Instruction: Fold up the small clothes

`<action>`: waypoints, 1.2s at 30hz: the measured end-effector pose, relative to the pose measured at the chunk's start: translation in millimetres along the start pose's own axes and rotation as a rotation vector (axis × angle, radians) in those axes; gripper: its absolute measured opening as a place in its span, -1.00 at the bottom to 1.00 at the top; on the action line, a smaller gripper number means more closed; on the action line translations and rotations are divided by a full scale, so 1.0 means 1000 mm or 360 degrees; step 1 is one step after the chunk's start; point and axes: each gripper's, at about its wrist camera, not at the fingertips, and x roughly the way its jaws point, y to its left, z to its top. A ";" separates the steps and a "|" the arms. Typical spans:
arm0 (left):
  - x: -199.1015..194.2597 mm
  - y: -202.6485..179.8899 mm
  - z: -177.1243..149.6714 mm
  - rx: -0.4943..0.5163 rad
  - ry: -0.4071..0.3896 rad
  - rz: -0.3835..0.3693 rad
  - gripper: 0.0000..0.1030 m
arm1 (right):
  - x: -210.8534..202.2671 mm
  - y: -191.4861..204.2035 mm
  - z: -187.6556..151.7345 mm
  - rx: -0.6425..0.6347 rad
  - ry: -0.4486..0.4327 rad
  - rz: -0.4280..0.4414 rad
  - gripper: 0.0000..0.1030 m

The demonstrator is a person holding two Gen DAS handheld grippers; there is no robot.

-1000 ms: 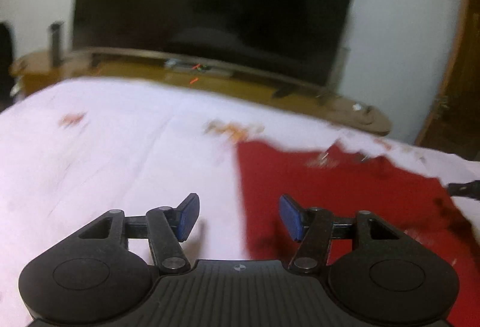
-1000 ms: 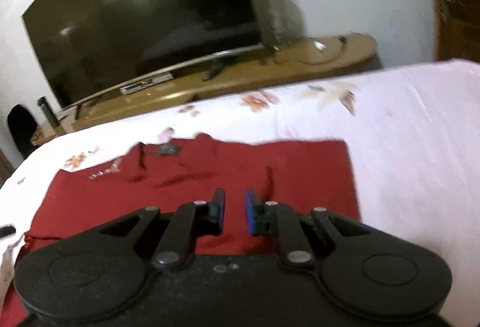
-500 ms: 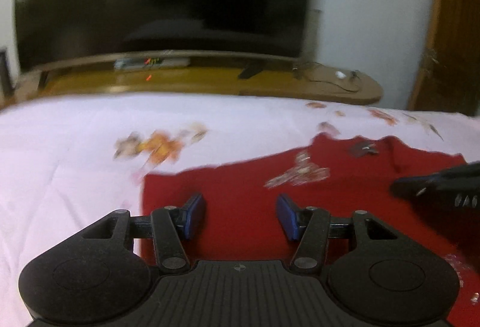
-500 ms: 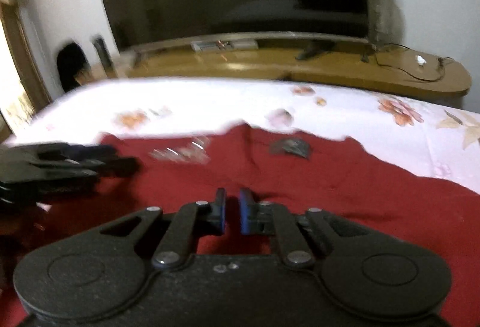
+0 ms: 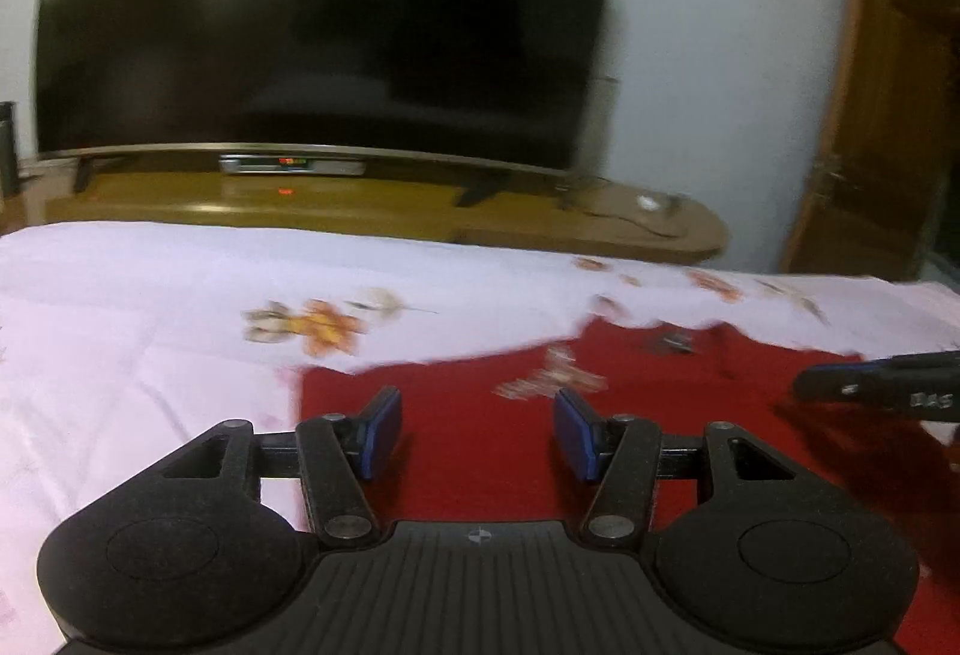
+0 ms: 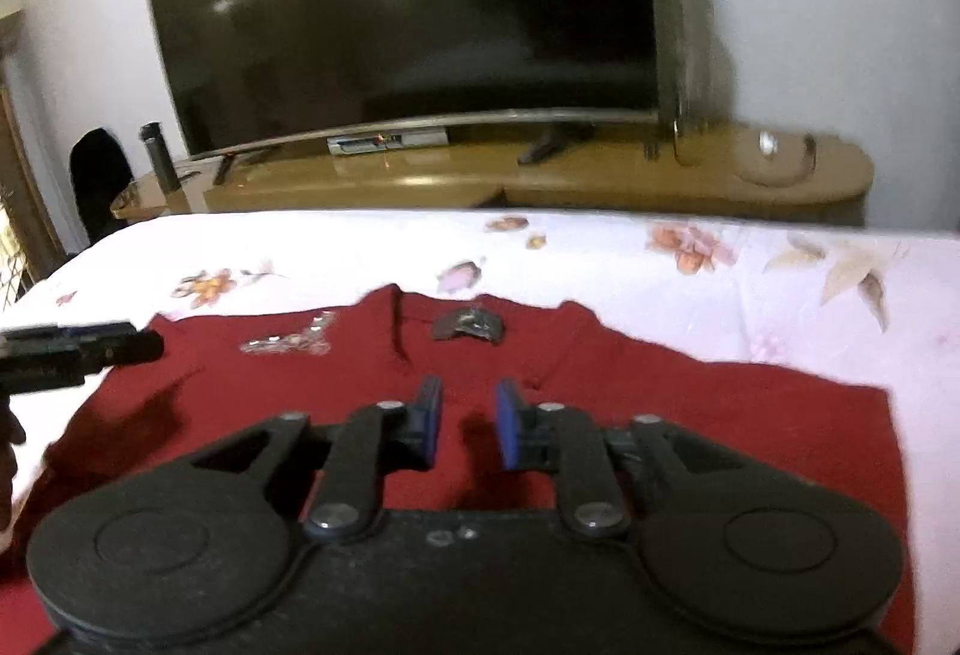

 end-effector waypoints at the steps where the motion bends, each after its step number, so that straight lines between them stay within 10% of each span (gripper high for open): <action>1: 0.001 -0.008 -0.005 0.0041 0.0033 -0.0012 0.07 | -0.005 0.003 -0.004 -0.0011 0.0010 0.0027 -0.61; 3: 0.017 -0.018 -0.020 0.0116 0.0193 0.0023 0.07 | -0.004 0.006 -0.019 -0.0069 0.0081 -0.0011 -0.65; 11: -0.023 -0.007 -0.013 -0.0050 0.0046 -0.0002 0.12 | -0.032 -0.014 -0.024 0.0024 0.0044 -0.0133 -0.59; 20: -0.010 -0.006 -0.029 -0.0013 0.0157 0.0072 0.13 | -0.038 -0.049 -0.053 0.0120 0.0155 -0.0226 -0.62; 29: -0.021 0.003 -0.041 -0.0107 0.0120 0.0152 0.13 | -0.038 -0.090 -0.047 0.0511 0.0127 -0.0172 -0.25; 32: -0.018 0.006 -0.041 -0.0119 0.0132 0.0149 0.13 | -0.035 -0.087 -0.047 0.0490 0.0140 -0.0109 -0.81; 36: -0.019 0.005 -0.041 -0.0090 0.0142 0.0147 0.13 | -0.054 -0.084 -0.049 0.0495 0.0067 -0.0079 -0.82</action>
